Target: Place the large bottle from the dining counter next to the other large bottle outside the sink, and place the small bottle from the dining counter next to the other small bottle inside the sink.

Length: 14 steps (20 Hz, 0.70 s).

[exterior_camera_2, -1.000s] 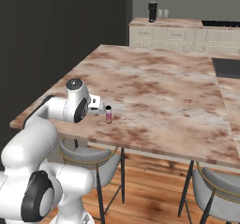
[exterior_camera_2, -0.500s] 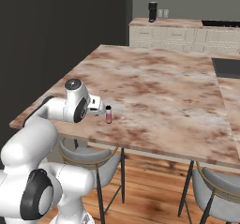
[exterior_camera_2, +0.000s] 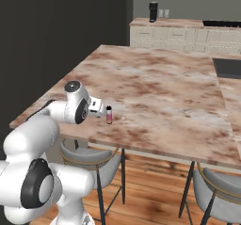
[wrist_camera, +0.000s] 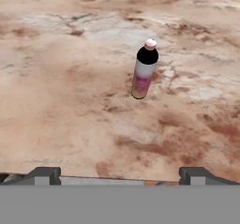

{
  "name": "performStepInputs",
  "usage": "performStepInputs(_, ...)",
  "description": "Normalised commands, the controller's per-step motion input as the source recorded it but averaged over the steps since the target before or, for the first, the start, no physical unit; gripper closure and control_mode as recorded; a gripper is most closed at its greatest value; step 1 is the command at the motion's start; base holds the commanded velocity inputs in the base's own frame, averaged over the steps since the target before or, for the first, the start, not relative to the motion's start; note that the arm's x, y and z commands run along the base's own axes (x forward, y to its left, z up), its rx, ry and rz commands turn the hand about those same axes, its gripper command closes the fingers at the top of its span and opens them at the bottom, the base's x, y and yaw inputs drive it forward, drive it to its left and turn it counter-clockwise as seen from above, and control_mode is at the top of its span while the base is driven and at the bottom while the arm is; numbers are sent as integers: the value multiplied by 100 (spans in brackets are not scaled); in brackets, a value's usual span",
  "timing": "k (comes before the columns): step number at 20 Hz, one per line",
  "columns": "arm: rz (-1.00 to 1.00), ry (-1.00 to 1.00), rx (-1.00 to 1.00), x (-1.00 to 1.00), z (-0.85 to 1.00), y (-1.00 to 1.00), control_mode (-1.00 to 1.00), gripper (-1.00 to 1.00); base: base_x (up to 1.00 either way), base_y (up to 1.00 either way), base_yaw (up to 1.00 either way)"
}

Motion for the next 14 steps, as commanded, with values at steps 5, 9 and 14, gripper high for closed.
performStepInputs(5,0,0,0,30,-7,-21,-100,-100,0,0,0)
performStepInputs(9,0,0,0,29,-6,-17,-100,-100,0,0,0)
performStepInputs(14,0,-1,0,19,-10,-1,-100,-100,0,0,0)
